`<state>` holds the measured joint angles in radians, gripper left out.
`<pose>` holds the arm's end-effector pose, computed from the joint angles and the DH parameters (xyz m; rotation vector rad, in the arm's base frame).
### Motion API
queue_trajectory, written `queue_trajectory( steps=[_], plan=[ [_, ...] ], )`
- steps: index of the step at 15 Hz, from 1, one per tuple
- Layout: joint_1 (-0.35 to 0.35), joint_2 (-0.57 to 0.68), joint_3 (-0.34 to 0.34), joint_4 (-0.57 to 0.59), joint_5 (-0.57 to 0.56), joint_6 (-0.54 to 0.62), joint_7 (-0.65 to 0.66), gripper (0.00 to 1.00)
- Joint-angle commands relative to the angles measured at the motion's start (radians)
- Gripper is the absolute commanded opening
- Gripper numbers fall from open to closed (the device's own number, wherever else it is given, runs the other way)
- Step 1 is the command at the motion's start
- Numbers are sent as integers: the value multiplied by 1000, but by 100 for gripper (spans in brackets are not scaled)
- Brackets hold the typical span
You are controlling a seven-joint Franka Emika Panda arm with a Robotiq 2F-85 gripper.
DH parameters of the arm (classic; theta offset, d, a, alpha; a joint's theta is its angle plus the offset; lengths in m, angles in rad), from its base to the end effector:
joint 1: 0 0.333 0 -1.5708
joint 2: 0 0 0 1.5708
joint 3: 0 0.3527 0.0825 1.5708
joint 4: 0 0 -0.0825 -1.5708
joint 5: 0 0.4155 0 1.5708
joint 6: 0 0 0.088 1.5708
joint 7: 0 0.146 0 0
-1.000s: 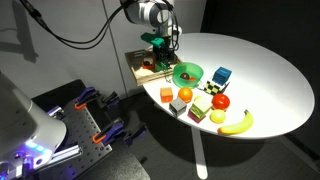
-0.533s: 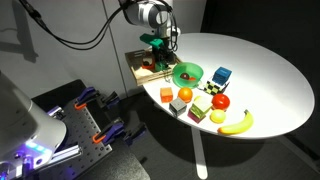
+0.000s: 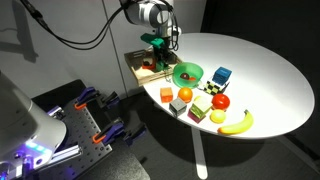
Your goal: Pick up the green block and put it in the green bowl
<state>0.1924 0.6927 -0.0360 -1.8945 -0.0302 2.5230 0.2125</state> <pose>0.6482 0.1017 0.0908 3.0892 -0.0361 -0.0859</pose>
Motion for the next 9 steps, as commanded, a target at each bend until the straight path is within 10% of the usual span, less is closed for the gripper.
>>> queue_trajectory(
  steps=[1,9],
  plan=[
    [0,-46,-7,11,-13,-52,21,30],
    [-25,-154,-13,6,-10,-142,20,30]
  ],
)
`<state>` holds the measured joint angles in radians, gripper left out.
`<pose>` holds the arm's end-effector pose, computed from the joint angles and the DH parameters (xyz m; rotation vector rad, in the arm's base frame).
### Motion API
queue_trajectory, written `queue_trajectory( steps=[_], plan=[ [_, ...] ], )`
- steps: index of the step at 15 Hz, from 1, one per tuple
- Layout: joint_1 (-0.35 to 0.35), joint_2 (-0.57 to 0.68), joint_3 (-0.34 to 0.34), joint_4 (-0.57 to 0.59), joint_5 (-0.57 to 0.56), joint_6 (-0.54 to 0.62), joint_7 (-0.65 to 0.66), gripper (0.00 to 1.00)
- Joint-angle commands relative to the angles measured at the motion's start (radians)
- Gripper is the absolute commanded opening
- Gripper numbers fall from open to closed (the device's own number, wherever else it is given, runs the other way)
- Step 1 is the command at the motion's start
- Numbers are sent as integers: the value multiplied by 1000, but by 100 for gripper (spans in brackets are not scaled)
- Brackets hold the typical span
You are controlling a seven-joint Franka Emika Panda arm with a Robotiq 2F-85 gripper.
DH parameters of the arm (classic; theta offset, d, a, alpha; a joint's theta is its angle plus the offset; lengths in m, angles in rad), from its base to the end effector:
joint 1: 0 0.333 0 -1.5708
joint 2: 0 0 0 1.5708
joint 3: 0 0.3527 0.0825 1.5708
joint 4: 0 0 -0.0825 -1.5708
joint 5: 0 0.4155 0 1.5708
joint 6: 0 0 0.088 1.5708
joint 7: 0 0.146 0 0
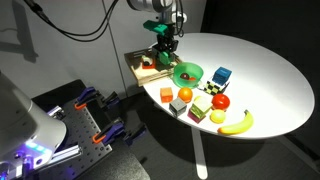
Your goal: Pick up the green block and put it in the green bowl
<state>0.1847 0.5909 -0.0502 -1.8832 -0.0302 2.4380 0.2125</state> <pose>0.6638 0.0897 0.1561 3.0878 -0.0720 -0.0416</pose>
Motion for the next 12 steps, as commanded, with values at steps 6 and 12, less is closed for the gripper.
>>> queue_trajectory(
  steps=[6,12],
  plan=[
    [-49,-117,-25,-6,-30,-163,32,30],
    [-102,-129,-50,-10,-27,-195,23,30]
  ],
)
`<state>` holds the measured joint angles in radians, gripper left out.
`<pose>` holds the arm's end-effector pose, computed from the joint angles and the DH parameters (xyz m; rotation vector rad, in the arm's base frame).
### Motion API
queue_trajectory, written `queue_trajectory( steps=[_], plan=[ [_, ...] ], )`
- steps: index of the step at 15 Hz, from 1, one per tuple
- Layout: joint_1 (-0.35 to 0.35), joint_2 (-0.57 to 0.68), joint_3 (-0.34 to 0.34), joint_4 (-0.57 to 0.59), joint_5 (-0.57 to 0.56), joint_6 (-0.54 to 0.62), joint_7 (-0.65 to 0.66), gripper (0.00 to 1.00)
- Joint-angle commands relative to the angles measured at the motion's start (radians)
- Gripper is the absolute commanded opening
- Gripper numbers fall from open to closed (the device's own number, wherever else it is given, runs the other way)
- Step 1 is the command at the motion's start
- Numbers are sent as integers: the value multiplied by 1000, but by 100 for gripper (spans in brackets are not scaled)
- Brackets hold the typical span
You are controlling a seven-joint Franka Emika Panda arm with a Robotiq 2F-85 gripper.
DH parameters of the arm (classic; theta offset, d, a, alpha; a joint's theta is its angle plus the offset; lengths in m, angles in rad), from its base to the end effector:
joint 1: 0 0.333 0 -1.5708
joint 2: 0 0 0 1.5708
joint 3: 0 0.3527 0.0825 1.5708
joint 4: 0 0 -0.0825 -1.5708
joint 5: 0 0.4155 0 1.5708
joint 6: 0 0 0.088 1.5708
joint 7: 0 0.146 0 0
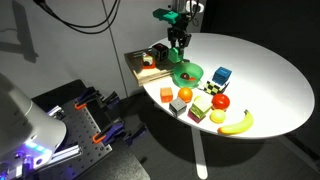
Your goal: Pick up the green block and put it in the green bowl
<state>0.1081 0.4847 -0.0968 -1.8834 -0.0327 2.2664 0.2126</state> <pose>0.6596 0.0076 0.2143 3.0470 -0.2600 -0.1400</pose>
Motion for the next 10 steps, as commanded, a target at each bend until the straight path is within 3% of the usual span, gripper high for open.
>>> queue_trajectory(
  steps=[1,10],
  plan=[
    [-35,-20,-8,-9,-24,-22,23,30],
    [-95,14,-53,-11,-30,83,27,30]
  ],
)
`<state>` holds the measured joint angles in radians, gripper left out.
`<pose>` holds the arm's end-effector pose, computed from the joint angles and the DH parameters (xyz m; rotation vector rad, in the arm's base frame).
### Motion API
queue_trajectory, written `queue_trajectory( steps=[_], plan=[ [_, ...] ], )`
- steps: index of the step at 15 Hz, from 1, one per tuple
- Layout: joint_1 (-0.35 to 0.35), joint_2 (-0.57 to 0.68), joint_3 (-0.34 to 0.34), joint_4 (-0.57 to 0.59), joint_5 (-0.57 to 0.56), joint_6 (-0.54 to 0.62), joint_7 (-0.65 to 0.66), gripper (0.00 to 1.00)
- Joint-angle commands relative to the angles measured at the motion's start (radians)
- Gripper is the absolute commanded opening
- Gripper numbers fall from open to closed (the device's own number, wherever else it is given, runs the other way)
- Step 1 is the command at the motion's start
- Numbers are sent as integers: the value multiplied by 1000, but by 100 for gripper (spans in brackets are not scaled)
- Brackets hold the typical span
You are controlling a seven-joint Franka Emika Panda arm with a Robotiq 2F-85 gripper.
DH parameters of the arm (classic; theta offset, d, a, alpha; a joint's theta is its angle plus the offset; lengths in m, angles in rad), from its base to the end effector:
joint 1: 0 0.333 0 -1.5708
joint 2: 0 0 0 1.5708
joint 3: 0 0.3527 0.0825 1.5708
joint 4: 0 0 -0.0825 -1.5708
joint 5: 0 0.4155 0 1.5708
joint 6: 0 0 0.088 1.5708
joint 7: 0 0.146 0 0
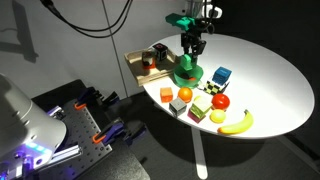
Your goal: Pick up the green block and put it in the green bowl
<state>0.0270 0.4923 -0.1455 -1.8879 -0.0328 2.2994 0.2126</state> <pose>0.6579 -0.0770 0.2117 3.0105 -0.4456 -0.1095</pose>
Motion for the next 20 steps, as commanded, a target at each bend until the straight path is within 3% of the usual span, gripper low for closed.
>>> queue_trajectory(
  steps=[1,10,11,15,20],
  plan=[
    [-18,12,-5,-7,-27,64,25,30],
    [-6,73,-15,-26,-26,212,29,30],
    [-3,77,-17,-28,-27,220,31,78],
    [2,81,-15,-31,-21,216,29,99],
    [-22,36,18,-38,29,156,2,100]
  ],
)
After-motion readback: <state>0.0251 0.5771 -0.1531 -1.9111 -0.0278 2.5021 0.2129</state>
